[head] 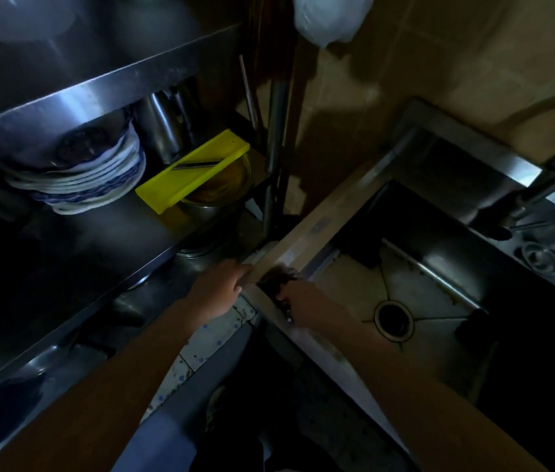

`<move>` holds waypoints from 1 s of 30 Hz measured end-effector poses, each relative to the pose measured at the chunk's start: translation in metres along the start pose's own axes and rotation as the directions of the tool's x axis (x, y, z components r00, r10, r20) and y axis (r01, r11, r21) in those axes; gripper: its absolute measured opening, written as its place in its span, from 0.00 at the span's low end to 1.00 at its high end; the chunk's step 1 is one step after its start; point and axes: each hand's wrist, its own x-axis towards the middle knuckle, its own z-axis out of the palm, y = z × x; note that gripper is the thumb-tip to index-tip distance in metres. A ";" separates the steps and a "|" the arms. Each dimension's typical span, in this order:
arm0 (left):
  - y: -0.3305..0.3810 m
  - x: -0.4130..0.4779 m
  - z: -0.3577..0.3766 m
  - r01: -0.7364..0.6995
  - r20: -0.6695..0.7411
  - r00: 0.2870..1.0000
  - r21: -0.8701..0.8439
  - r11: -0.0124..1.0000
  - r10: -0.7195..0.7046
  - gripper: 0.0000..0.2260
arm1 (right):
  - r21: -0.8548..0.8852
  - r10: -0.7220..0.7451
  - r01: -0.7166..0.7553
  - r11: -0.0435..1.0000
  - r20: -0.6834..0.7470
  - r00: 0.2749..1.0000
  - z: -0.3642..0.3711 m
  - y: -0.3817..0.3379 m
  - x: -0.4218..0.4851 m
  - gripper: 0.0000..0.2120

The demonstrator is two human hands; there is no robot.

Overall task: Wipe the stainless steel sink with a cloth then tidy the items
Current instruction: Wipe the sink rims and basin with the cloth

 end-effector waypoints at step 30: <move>0.008 0.046 -0.003 -0.323 0.129 0.941 0.057 0.945 0.314 0.18 | 0.244 0.405 -0.323 0.914 -0.515 0.756 0.083 -0.046 -0.025 0.19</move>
